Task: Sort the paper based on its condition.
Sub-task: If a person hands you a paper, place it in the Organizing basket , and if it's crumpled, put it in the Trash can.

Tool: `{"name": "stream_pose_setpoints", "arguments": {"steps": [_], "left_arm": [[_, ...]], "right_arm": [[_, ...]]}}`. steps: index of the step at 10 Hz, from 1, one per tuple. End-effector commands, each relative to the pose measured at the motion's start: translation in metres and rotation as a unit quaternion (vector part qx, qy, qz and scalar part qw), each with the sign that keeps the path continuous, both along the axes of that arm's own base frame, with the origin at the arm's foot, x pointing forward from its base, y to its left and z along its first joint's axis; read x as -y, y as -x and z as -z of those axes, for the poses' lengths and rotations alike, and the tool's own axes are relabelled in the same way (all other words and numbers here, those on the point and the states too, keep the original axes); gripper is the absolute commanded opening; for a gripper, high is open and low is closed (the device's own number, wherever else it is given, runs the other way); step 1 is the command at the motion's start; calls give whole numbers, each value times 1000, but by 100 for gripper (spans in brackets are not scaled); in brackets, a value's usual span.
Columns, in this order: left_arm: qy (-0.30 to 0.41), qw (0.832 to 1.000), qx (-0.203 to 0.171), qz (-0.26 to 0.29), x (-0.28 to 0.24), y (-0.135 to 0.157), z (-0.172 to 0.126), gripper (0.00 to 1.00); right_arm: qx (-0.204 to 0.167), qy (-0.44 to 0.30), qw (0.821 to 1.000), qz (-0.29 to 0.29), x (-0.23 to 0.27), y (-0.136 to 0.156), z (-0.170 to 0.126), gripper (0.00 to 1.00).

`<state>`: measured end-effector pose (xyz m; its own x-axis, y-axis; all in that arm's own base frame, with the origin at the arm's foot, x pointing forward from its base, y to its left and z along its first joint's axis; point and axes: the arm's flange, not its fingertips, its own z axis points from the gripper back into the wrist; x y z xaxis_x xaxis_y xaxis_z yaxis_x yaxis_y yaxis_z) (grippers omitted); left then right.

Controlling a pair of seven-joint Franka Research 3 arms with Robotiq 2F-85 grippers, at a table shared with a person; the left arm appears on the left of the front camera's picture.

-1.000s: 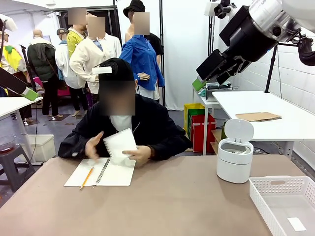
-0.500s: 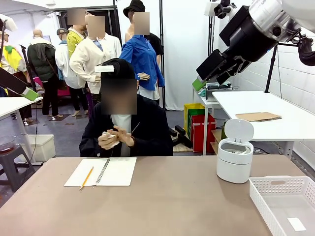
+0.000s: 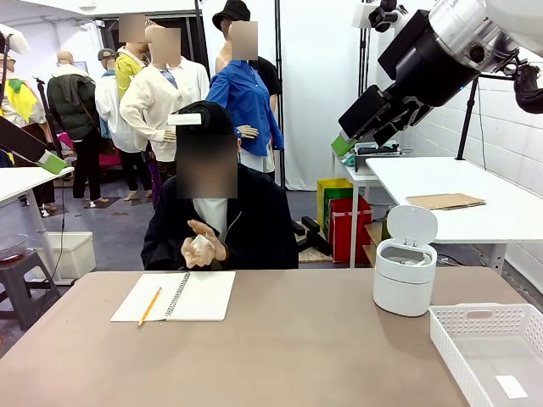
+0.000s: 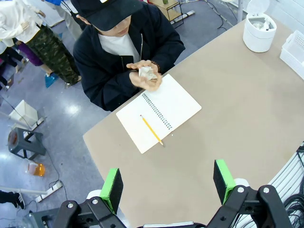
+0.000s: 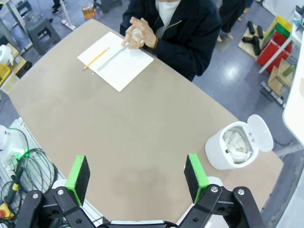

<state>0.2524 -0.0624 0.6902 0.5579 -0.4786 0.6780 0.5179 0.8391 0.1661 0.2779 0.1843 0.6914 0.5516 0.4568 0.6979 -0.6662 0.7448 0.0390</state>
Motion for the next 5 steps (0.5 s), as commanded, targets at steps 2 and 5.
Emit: {"name": "stream_pose_setpoints", "arguments": {"steps": [2, 5], "left_arm": [[2, 1000, -1, 0, 0, 0, 0, 100], [2, 1000, -1, 0, 0, 0, 0, 100]], "right_arm": [[0, 0, 1000, -1, 0, 0, 0, 100], [0, 0, 1000, -1, 0, 0, 0, 100]]}}
